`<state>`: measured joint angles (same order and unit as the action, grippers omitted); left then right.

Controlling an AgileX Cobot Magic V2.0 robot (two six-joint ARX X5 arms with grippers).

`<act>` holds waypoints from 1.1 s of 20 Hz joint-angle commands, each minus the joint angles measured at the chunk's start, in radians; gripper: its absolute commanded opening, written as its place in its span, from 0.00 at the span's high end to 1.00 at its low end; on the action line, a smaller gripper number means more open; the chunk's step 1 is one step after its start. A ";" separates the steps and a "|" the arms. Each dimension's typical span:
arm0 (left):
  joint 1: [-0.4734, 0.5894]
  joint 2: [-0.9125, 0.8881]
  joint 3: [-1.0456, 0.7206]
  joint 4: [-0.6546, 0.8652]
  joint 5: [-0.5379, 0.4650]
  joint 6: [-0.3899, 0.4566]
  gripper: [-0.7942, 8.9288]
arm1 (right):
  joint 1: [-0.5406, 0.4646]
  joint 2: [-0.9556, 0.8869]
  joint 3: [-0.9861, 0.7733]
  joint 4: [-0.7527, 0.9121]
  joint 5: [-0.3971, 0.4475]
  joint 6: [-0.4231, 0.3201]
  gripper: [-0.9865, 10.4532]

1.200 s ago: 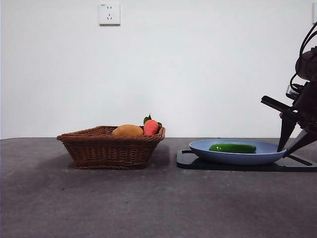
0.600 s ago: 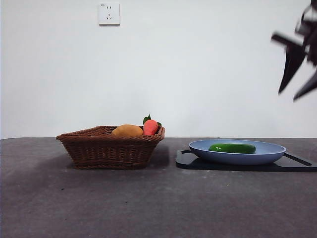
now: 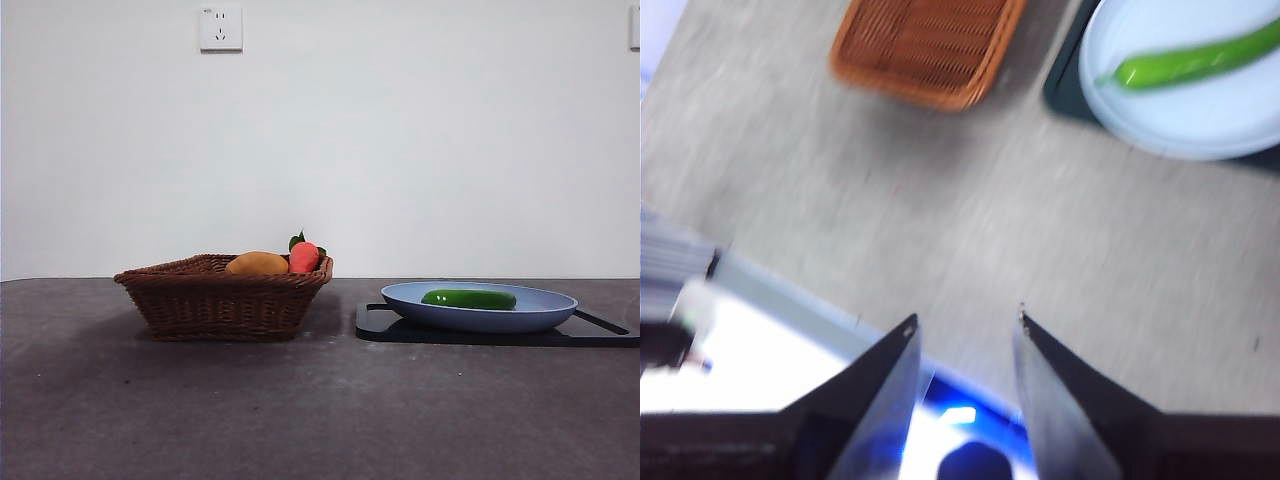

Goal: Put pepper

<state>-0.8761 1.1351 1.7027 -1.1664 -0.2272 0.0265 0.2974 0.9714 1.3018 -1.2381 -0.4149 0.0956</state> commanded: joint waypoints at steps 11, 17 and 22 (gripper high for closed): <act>-0.006 0.017 0.019 -0.016 -0.003 -0.004 0.91 | 0.031 -0.024 0.017 -0.056 0.002 -0.060 0.90; -0.006 0.017 0.019 -0.001 -0.004 -0.003 0.91 | 0.031 -0.024 0.017 -0.056 0.002 -0.060 0.90; -0.005 0.017 0.019 0.020 -0.076 0.047 0.91 | 0.031 -0.024 0.017 -0.056 0.002 -0.060 0.90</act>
<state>-0.8757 1.1442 1.7027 -1.1706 -0.2836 0.0463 0.3260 0.9409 1.3018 -1.3022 -0.4149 0.0299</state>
